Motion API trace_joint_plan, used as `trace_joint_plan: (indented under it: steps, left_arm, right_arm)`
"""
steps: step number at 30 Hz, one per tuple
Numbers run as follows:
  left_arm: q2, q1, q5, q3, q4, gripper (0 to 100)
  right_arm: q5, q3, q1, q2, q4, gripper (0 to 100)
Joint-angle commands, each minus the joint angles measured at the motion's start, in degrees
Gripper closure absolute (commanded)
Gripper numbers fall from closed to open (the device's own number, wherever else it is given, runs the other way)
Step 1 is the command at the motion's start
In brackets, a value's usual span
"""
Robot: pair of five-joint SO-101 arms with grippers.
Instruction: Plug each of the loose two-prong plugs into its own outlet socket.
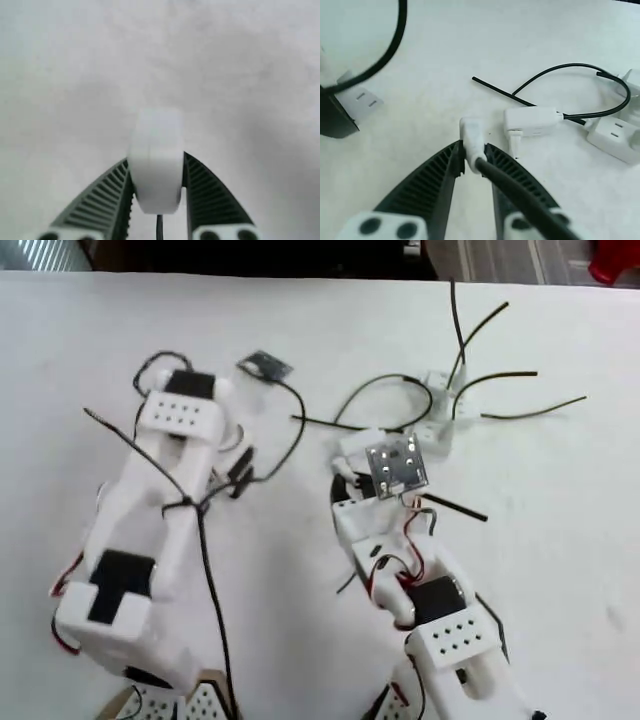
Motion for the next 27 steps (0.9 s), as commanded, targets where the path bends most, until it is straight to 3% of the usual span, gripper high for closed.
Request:
trace_joint_plan:
  steps: [1,5,9,11,19,27]
  left_arm:
    - [-6.11,3.21,-3.34,9.67,-9.67,98]
    - [-4.88,4.26,-3.69,13.19,-14.86,95]
    - [-2.51,4.18,-3.52,13.19,-14.86,77]
    - [-2.33,3.91,-2.55,13.1,-15.12,73]
    - [-1.89,2.86,-2.46,7.47,-12.48,73]
    - [-1.1,-3.38,-2.55,7.3,-18.55,73]
  right_arm:
    - [-0.18,-0.44,0.48,-0.75,-1.45,98.1]
    - [-0.18,-0.44,1.27,-0.75,-1.8,98.1]
    - [-0.18,-0.44,1.71,-0.75,-2.51,98.1]
    - [-0.18,-0.44,1.71,-0.75,-2.51,98.1]
    - [-0.18,-0.35,1.71,-0.75,-2.51,98.1]
    - [-0.18,-0.35,1.63,-0.75,-2.42,98.1]
